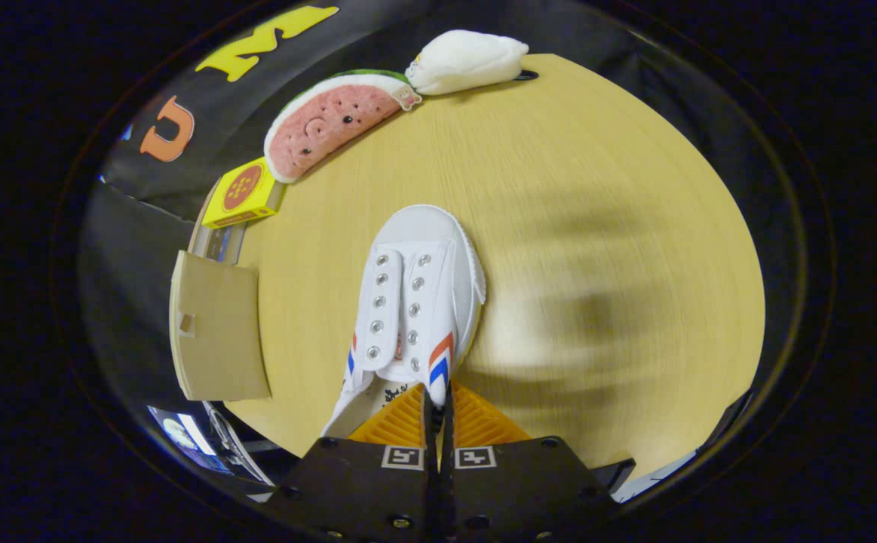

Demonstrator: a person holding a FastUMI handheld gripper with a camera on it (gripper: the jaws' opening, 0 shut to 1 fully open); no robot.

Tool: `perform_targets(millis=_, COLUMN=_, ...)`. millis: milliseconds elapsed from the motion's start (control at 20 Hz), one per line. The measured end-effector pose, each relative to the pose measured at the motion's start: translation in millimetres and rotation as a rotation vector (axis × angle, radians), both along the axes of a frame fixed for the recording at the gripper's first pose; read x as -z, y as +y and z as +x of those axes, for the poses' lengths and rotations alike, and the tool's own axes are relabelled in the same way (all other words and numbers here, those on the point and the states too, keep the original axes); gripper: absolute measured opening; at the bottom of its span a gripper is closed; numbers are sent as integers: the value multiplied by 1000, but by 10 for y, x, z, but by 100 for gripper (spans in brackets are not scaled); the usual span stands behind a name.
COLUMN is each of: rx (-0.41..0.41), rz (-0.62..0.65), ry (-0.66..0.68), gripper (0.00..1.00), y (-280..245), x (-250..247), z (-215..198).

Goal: Open the storage box then place both shoes into the box .Put the left shoe in first, then the right shoe, with the right side of both shoes facing outward in a uniform manner.

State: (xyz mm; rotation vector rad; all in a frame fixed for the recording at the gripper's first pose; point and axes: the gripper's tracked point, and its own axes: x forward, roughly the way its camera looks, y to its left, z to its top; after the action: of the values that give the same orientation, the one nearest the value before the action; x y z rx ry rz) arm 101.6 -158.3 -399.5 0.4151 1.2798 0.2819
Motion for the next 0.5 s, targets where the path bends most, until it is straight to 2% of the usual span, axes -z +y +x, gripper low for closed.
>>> perform_targets(millis=150, rx=26, rz=63, ry=-48, gripper=0, y=113, x=-469, z=-149)
perform_targets(millis=500, rx=-57, rz=17, ry=-171, gripper=0, y=1118, x=-1430, z=-265)
